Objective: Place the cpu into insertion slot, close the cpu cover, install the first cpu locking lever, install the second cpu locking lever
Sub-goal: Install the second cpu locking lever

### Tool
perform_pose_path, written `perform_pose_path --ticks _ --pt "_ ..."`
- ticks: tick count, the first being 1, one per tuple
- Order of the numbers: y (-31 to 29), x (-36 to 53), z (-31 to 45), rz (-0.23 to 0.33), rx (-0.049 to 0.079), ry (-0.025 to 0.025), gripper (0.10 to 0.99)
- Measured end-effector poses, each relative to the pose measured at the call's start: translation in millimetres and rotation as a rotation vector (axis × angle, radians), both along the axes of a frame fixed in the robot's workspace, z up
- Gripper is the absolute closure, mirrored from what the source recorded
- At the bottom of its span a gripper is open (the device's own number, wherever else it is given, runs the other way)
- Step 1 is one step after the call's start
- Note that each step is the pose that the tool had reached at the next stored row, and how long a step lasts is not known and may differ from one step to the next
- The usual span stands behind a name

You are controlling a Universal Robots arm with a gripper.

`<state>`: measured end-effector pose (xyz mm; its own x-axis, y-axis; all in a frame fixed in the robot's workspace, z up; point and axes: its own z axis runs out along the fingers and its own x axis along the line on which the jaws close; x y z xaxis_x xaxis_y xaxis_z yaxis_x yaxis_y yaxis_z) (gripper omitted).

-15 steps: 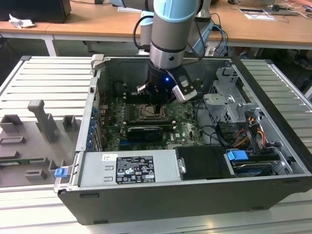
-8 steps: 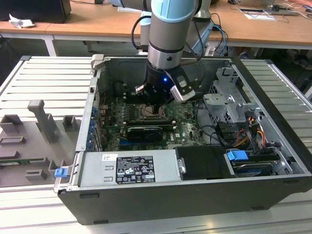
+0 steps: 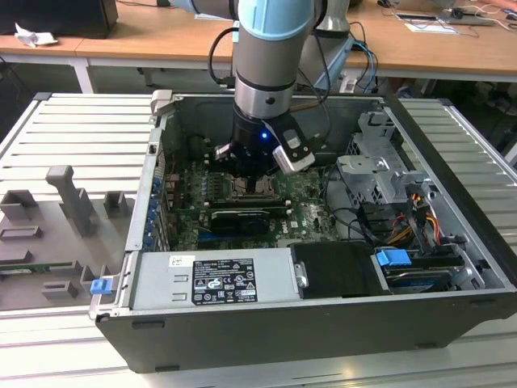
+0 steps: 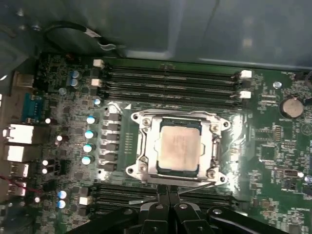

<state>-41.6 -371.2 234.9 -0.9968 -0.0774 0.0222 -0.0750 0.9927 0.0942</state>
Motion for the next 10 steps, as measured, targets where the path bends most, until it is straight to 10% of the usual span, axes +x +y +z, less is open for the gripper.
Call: perform_pose_path --ticks 10 --pt "-0.1 -27.4 -10.9 0.000 0.005 0.0002 0.980"
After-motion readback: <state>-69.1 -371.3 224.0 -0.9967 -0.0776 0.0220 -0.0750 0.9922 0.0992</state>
